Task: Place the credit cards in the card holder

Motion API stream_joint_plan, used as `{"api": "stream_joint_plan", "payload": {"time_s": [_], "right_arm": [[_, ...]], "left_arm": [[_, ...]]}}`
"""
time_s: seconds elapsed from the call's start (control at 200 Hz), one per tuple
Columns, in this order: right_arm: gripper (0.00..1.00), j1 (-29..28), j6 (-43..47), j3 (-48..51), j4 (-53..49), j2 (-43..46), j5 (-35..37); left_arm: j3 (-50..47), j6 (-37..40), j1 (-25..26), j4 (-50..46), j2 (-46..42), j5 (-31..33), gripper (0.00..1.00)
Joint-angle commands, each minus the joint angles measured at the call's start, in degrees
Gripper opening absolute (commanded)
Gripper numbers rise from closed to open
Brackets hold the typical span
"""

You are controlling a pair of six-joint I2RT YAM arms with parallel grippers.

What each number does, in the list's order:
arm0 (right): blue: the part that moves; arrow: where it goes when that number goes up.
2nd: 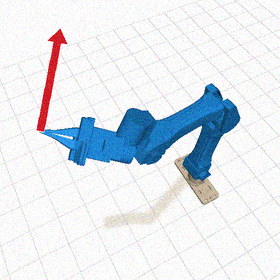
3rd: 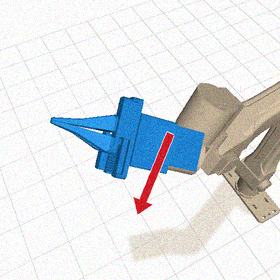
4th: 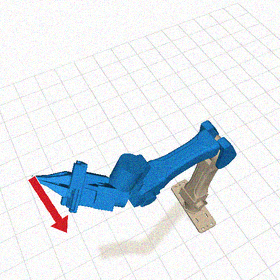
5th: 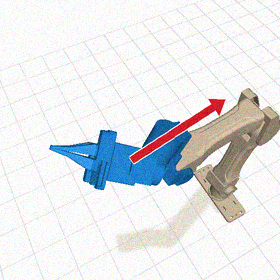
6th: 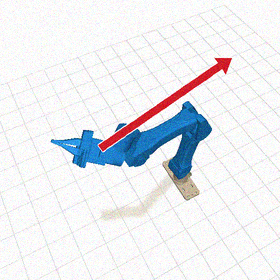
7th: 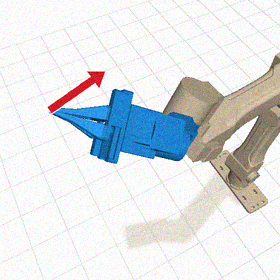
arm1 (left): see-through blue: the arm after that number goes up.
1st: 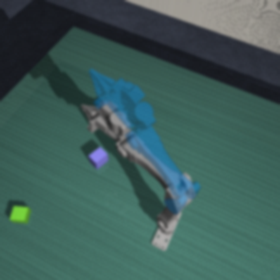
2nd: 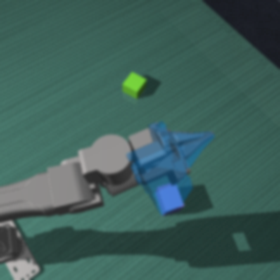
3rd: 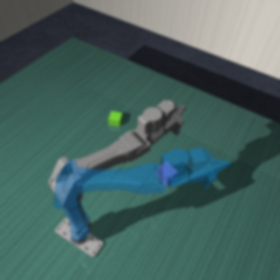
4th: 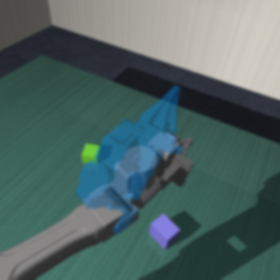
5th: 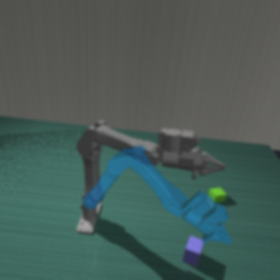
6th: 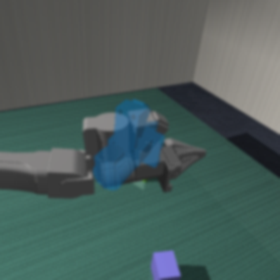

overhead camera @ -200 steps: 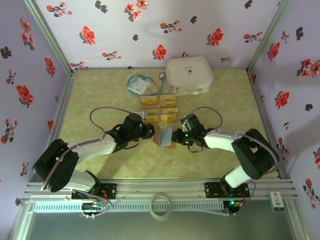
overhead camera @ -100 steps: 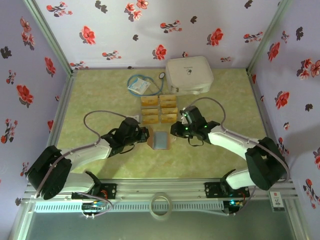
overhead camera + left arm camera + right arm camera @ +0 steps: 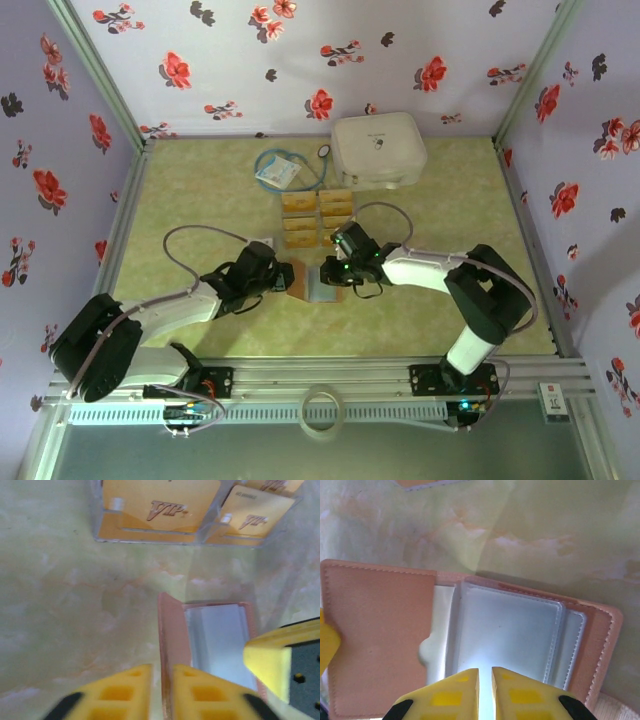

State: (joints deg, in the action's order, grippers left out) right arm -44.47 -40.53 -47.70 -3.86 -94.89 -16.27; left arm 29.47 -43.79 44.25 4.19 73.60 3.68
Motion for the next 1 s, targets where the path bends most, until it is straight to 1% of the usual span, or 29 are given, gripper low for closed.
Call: {"api": "stream_joint_plan", "payload": {"time_s": [0.0, 0.105, 0.415, 0.57, 0.685, 0.74, 0.96, 0.995], "right_arm": [[0.13, 0.28, -0.75, 1.84, 2.18, -1.07, 1.68], [0.13, 0.36, -1.28, 2.92, 3.10, -1.39, 1.77], [0.12, 0.44, -2.69, 5.42, 4.78, -1.35, 3.02], [0.12, 0.43, -2.88, 5.78, 5.08, -1.50, 3.02], [0.13, 0.43, -2.89, 5.43, 4.95, -1.19, 2.62], [0.15, 0.57, -2.76, 4.80, 4.61, -0.75, 2.02], [0.21, 0.61, 0.26, -0.96, -1.23, 2.25, 1.42], [0.21, 0.70, 0.63, -1.68, -2.15, 2.79, 1.34]], "left_arm": [[-1.06, 1.69, -0.56, -3.65, -0.29, 3.13, 0.41], [-0.84, 2.33, -0.65, -4.89, 1.27, 4.11, 0.44], [0.03, 1.38, -0.61, -8.85, 6.38, 9.55, 0.45], [1.01, 1.64, -0.66, -9.90, 8.87, 10.62, 0.46], [1.08, 1.69, -0.58, -9.55, 8.79, 10.61, 0.47], [1.32, 1.77, -0.60, -9.63, 8.45, 10.64, 0.48], [3.30, 2.71, -0.62, -11.76, 6.45, 10.62, 0.51], [3.69, 2.78, -0.65, -12.15, 5.93, 10.64, 0.53]]}}
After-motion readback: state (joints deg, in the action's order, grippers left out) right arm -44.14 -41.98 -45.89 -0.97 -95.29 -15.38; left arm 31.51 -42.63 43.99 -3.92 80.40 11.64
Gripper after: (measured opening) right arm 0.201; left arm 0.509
